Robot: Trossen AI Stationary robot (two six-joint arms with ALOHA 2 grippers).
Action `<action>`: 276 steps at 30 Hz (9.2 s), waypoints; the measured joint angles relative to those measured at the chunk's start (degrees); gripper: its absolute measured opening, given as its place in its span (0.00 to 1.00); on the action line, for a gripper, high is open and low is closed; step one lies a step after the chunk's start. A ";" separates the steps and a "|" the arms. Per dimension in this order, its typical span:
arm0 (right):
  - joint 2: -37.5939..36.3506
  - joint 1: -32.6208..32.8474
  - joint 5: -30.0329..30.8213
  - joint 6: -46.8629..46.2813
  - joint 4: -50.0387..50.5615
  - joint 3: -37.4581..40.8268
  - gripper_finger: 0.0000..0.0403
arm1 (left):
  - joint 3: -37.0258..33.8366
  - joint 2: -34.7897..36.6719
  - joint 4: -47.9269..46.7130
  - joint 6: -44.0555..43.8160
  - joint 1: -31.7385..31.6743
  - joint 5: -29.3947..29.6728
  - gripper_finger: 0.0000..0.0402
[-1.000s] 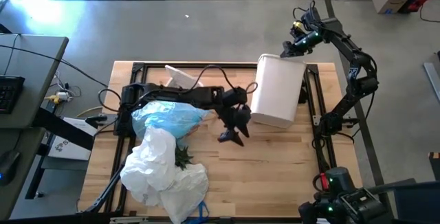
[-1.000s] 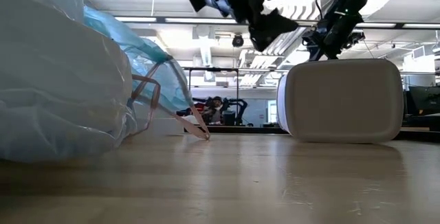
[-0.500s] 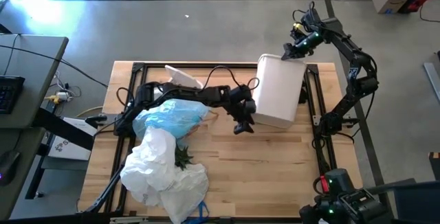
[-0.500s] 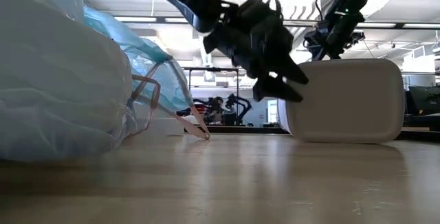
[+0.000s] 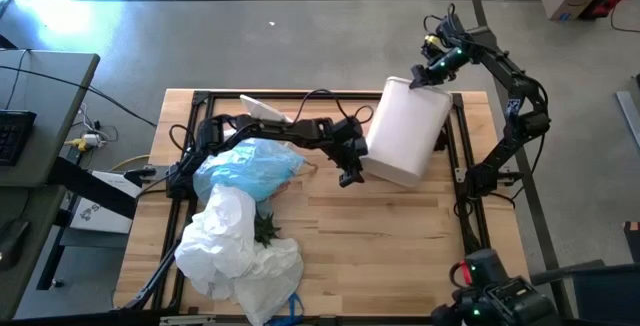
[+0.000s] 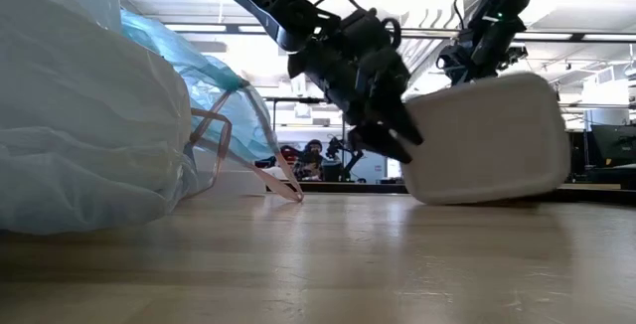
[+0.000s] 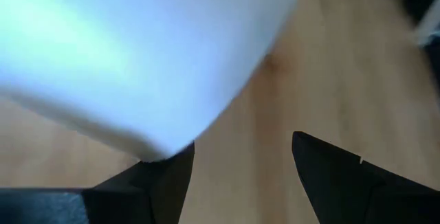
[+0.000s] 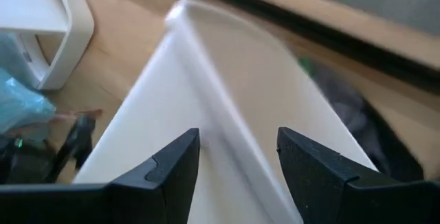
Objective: Place trash/remove bag and relplace
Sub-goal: Adjust the trash bin, then insert the new trash bag into the trash bin
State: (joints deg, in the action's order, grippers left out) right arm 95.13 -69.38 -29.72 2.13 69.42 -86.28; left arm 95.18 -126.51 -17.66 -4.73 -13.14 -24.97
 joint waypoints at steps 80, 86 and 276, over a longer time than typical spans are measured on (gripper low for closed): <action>-12.11 74.52 60.58 -19.82 -4.65 -2.48 0.19 | 0.07 41.16 -38.93 10.54 0.60 21.67 0.39; -12.11 75.93 59.75 -19.92 -5.42 -2.93 0.35 | 0.07 44.74 -42.74 9.10 2.69 25.71 0.39; 4.61 82.59 45.88 17.15 -62.31 -24.37 0.00 | 39.84 48.72 -42.95 26.23 33.24 83.34 0.39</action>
State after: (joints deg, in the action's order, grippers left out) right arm 99.74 13.21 16.16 19.29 7.11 -110.65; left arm 135.01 -77.79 -60.60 21.50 20.10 58.37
